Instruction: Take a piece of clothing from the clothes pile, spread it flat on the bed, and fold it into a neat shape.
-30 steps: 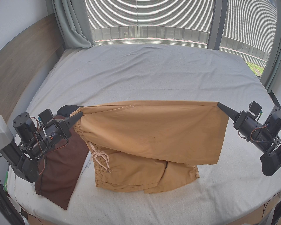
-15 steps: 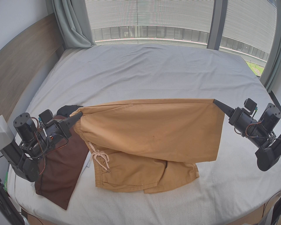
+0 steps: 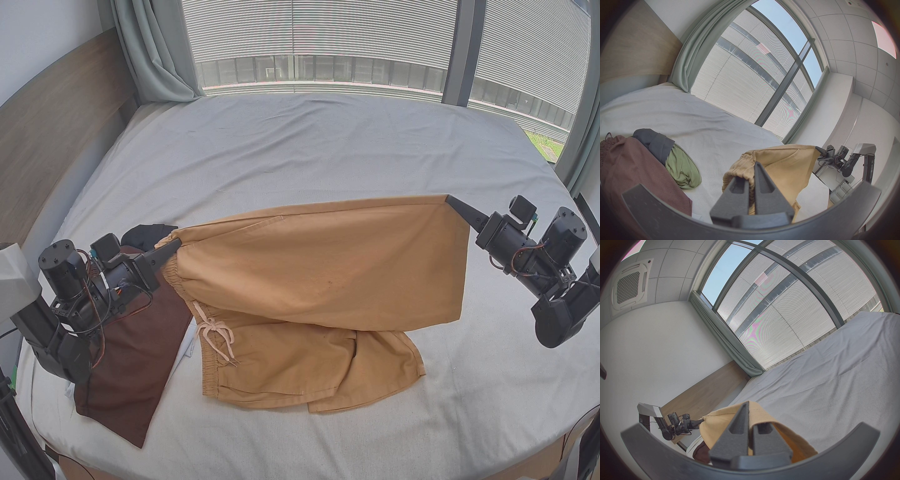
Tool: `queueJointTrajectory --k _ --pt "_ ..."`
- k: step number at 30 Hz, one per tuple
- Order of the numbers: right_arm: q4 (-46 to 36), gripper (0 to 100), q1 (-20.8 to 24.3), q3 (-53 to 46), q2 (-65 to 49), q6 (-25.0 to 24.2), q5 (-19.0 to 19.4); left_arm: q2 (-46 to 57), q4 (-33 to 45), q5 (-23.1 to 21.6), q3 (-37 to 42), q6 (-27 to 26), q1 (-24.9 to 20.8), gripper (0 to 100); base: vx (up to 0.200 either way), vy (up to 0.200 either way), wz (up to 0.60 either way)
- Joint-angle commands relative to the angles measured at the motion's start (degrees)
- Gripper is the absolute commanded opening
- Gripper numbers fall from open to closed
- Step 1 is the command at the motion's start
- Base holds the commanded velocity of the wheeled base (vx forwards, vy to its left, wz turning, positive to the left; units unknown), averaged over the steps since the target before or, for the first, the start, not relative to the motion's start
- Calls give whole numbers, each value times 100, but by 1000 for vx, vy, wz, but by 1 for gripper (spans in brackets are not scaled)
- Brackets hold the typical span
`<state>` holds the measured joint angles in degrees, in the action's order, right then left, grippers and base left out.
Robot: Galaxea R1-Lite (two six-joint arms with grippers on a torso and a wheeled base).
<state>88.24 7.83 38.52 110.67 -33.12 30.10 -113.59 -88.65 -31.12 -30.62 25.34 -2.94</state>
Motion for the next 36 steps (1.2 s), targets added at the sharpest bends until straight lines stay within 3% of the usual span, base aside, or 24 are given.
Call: queueJointTrajectory --k 1,6,20,36 --pt "1 0 -18 208 280 -1 5 -295 -3 36 -190 6 -5 0 0 0 0" --pt "-8 0 -18 437 438 -19 5 -471 -3 265 -383 14 -49 0 0 0 0" --pt "-43 0 -9 973 746 -28 -4 -787 -3 291 -647 32 -40 0 0 0 0" --pt "-368 0 -97 2186 1607 -326 -4 -1596 -3 827 -1798 480 -137 0 0 0 0"
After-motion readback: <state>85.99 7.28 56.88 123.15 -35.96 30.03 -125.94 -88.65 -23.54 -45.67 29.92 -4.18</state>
